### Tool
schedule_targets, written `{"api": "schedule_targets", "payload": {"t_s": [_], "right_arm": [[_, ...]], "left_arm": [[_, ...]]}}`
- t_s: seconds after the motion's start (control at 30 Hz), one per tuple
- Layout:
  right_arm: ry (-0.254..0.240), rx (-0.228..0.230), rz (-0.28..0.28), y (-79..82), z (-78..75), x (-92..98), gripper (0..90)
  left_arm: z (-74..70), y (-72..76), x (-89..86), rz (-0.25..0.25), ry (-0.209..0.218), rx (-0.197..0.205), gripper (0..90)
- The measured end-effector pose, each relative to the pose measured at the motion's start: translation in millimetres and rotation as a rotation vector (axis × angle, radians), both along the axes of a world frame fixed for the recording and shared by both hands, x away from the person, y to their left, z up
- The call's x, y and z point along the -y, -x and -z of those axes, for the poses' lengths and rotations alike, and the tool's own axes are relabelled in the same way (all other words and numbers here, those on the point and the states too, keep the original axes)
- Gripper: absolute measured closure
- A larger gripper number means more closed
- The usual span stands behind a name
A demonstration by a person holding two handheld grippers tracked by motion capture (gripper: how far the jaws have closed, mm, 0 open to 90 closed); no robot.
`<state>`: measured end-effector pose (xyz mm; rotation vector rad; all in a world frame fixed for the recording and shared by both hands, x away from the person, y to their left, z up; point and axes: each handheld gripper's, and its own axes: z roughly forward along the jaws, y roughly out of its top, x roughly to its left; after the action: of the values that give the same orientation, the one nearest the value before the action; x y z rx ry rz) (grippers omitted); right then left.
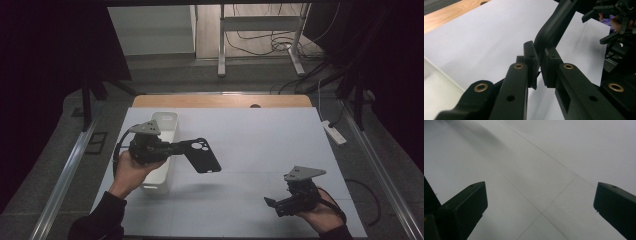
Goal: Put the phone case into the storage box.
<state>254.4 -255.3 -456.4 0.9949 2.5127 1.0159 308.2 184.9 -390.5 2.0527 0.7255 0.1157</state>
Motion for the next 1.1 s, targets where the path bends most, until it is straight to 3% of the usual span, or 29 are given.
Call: {"api": "schedule_targets", "payload": {"t_s": [0.47, 0.63, 1.1], "right_arm": [[-0.022, -0.022, 0.104, 8.0, 0.0, 26.5, 0.0], [0.006, -0.024, 0.161, 14.1, 3.2, 38.7, 0.0], [0.015, -0.04, 0.216, 31.0, 6.8, 56.1, 0.0]], "left_arm": [[-10.7, -11.6, -11.6, -0.022, -0.028, -0.01, 83.1], [-16.3, -16.0, -13.8, -0.026, -0.033, -0.003, 83.1], [-30.3, -22.8, -27.6, -0.055, -0.048, 0.013, 83.2]]}}
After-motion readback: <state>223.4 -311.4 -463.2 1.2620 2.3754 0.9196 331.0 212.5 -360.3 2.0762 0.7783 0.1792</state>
